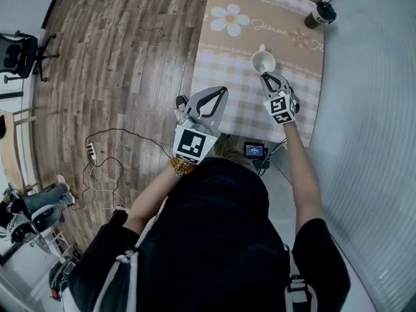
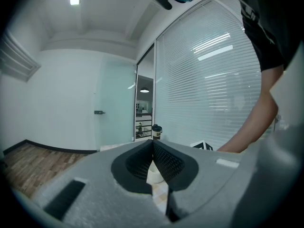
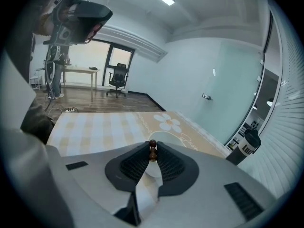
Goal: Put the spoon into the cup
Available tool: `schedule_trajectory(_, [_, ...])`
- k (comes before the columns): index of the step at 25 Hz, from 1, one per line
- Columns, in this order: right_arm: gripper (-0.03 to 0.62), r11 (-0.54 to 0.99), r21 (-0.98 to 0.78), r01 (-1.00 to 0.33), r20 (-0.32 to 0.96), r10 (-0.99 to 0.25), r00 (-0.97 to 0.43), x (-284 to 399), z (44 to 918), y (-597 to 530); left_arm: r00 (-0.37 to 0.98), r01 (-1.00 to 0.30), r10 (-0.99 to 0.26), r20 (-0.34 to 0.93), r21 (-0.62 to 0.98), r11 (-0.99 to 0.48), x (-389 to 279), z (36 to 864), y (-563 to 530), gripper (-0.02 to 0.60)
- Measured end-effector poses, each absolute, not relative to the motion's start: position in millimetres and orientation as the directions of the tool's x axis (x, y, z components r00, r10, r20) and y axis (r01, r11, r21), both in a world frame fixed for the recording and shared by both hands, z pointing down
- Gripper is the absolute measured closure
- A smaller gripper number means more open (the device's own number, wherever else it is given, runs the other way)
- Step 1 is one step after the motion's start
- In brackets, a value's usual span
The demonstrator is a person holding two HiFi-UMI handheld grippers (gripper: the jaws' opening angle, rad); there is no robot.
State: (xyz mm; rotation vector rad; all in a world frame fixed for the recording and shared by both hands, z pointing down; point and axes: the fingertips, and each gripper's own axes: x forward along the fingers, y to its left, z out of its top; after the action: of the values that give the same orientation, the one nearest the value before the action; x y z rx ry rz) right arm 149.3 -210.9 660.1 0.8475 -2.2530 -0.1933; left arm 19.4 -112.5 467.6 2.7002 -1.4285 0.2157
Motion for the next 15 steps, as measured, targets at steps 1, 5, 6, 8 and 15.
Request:
schedule_trajectory(1, [0.546,0.774,0.362,-0.519,0.573,-0.624,-0.531,149.2,660.8,-211.3,0.556,-0.827,-0.815,0.162,0.005,-0.563,19.5,468.6,-112.8,0.566])
schedule_trajectory(5, [0.546,0.778,0.356,-0.517,0.581,-0.618,-0.530,147.9,663.9,-211.4,0.556,-0.827,-0.814,0.165,0.010,-0.563,18.5,470.6,-113.8,0.566])
schedule_trajectory(6, [0.545,0.779,0.353,-0.519,0.581,-0.617,-0.530,147.5,664.3,-211.6,0.557,-0.826,-0.814,0.166,0.011,-0.563,18.4,470.6,-114.1,0.566])
schedule_trajectory(8, [0.545,0.778,0.347,-0.524,0.582,-0.617,-0.530,147.2,664.9,-212.7,0.558,-0.825,-0.813,0.167,0.012,-0.564,18.5,470.1,-115.0,0.566])
schedule_trajectory(15, [0.526,0.787,0.288,-0.546,0.597,-0.593,-0.541,148.3,666.4,-210.2,0.563,-0.821,-0.808,0.177,0.004,-0.571,17.6,467.8,-114.2,0.566])
